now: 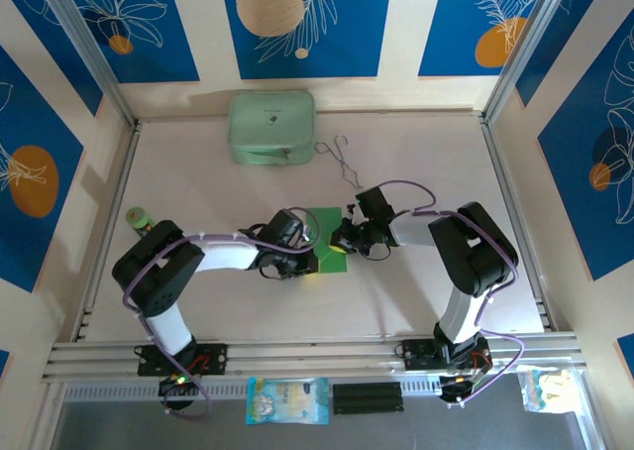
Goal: Fold a paper plane with a square sheet of paper (pick it up from the middle)
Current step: Fold the triangle a second time at the center of the table.
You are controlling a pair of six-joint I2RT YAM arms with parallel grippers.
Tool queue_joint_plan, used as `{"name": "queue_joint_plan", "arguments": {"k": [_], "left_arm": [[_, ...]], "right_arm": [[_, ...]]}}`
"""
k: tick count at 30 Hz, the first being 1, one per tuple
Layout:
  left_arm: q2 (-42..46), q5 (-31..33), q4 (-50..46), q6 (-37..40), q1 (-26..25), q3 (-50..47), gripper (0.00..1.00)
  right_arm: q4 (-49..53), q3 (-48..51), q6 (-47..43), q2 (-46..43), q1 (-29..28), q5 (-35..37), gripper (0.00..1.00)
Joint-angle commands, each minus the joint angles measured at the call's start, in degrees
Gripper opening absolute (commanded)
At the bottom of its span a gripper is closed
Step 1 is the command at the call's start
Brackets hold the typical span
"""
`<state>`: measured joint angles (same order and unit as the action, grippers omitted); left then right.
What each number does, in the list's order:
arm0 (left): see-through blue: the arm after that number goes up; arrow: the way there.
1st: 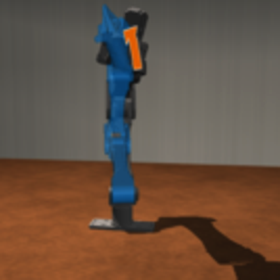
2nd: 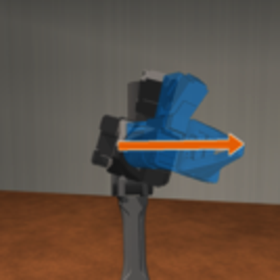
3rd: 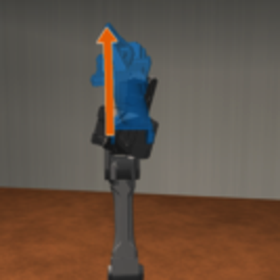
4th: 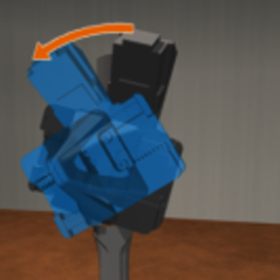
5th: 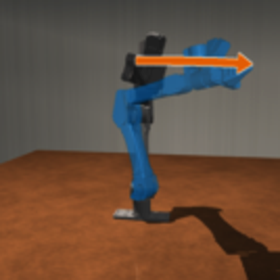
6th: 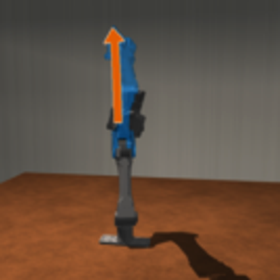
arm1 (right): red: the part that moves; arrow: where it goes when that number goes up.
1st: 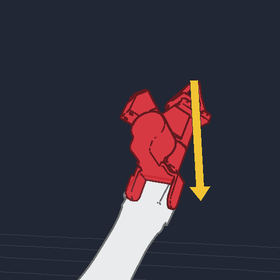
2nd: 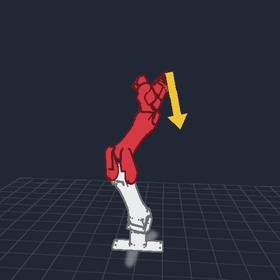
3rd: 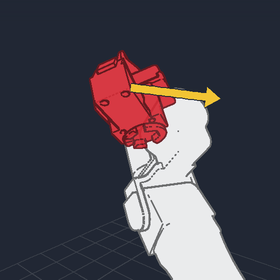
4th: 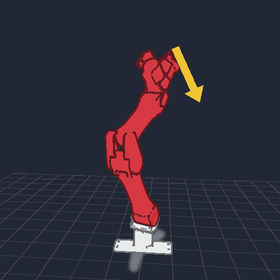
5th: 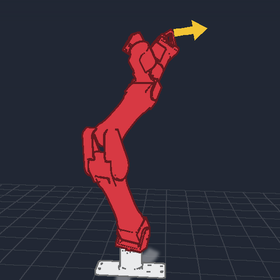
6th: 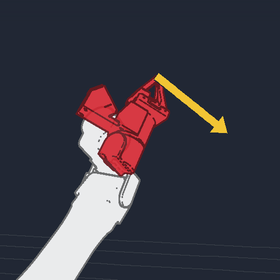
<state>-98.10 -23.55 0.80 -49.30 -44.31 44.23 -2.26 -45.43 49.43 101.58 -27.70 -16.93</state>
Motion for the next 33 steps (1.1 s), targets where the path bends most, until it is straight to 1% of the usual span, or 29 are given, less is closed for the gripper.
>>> {"name": "queue_joint_plan", "arguments": {"k": [1, 7, 10, 13, 16, 21, 23, 26, 33], "left_arm": [[2.3, -2.1, -8.2, -0.5, -0.4, -2.1, 0.10], [5.0, -0.7, -7.7, 0.5, -0.2, 5.6, 0.17], [3.5, 2.2, -7.1, 0.5, 0.1, 8.9, 0.21], [0.5, 5.5, -8.4, 0.5, 0.7, 12.1, 0.21], [-2.4, 6.1, -8.1, 1.2, 1.1, 14.4, 0.18], [-5.4, 8.5, -9.2, 1.7, 1.7, 16.1, 0.11], [-5.5, 10.6, -9.4, 2.2, 2.0, 15.8, 0.09], [-5.5, 12.1, -8.9, 1.7, 2.1, 14.7, 0.06], [-6.9, 13.1, -6.8, -1.5, 2.3, 12.1, 0.04]], "right_arm": [[6.2, 0.9, -1.6, 2.9, 1.0, 5.6, 0.01], [5.0, -0.7, -1.1, -0.6, 0.8, 1.9, 0.02], [4.5, -1.2, 0.2, -4.7, 0.7, 0.4, 0.07], [5.5, -0.5, 2.5, -8.4, 1.0, 1.7, 0.16], [7.2, 0.8, 4.7, -11.1, 1.6, 4.0, 0.25], [8.5, 2.4, 7.0, -13.0, 2.1, 6.2, 0.32], [8.6, 2.3, 7.3, -12.4, 2.1, 6.0, 0.33], [8.2, 2.0, 7.7, -11.0, 1.7, 5.2, 0.33], [8.3, 0.2, 8.7, -8.0, 0.2, 4.9, 0.33]]}}
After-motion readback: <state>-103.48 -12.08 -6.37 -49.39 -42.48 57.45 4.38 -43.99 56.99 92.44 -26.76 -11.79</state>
